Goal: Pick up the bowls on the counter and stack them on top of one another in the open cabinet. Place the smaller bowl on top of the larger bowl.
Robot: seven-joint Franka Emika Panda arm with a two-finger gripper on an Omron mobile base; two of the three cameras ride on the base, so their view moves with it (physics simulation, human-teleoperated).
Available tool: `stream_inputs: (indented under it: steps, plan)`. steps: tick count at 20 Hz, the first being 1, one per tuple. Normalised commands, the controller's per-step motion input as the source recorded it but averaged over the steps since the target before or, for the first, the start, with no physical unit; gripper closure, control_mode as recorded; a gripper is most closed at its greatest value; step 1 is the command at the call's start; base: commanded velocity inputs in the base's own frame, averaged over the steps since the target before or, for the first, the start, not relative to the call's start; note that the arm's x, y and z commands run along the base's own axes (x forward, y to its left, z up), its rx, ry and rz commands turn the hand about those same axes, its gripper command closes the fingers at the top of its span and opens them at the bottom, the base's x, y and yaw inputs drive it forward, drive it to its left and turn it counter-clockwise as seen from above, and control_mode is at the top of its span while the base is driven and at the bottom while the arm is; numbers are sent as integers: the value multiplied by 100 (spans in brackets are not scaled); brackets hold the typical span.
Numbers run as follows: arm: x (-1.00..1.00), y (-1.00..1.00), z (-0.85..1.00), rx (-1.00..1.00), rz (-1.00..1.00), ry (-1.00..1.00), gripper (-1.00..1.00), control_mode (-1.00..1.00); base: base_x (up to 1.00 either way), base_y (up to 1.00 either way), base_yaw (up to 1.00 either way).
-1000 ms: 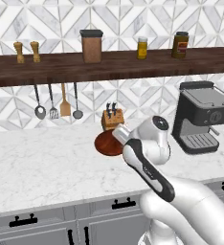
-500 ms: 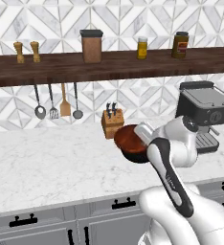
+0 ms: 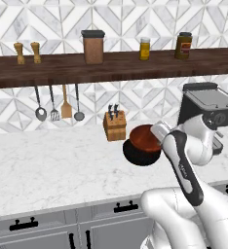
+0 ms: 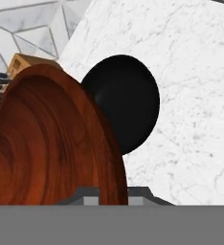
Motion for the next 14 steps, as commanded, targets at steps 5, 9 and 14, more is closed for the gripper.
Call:
stream_inputs:
  steps: [5,9,14]
  plan:
    - [33,-12,-9,-4,0,9,100,-100,0,0,0]
    - [17,-12,-22,-6,0,15,100,-100,0,0,0]
    - [20,0,-37,-11,0,9,100,-100,0,0,0]
